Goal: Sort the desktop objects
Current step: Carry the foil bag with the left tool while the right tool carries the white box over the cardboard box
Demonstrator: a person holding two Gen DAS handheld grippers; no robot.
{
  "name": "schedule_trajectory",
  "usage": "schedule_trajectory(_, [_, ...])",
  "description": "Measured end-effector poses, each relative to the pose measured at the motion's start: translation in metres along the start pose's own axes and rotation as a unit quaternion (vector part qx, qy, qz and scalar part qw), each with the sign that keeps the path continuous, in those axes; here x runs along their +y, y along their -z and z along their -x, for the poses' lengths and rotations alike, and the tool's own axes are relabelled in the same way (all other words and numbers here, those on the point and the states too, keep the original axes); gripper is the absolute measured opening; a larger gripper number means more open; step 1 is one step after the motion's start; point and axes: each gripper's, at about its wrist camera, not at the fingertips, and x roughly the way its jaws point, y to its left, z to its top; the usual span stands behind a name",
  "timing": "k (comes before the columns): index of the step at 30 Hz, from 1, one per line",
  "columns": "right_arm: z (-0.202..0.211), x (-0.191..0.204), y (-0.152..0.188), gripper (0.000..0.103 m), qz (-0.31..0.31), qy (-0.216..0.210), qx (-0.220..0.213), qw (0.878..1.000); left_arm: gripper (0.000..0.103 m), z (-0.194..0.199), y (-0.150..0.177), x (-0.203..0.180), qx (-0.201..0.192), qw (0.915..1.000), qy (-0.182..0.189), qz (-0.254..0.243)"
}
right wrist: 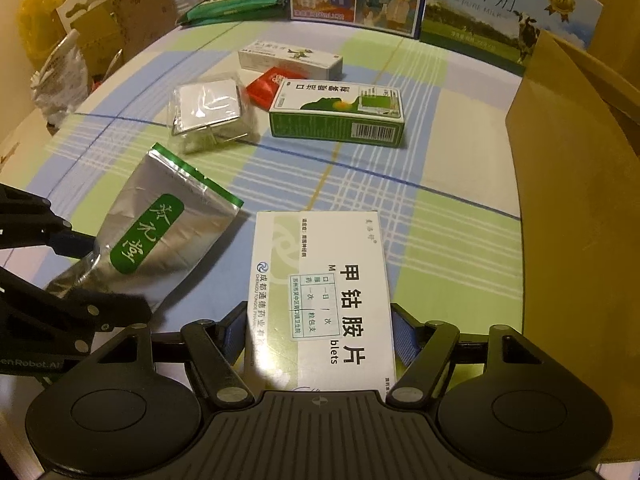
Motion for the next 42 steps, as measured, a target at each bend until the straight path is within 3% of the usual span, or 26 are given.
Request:
schedule_trajectory(11, [0.006, 0.000, -0.003, 0.068, -0.007, -0.004, -0.013, 1.000, 0.047, 0.005, -0.003, -0.001, -0.009, 1.0000, 0.002, -0.003])
schedule_trajectory(17, [0.024, -0.002, -0.012, 0.068, -0.017, -0.003, -0.048, 0.999, 0.047, 0.021, -0.012, -0.001, -0.037, 0.9993, 0.003, -0.001])
schedule_trajectory(24, [0.034, -0.007, -0.016, 0.068, -0.026, 0.004, -0.059, 0.998, 0.047, 0.027, -0.024, -0.006, -0.052, 0.9986, 0.003, -0.004])
schedule_trajectory(42, [0.095, -0.034, -0.023, 0.068, -0.068, 0.050, -0.143, 0.986, 0.047, 0.074, -0.076, -0.043, -0.116, 0.9931, 0.005, -0.014])
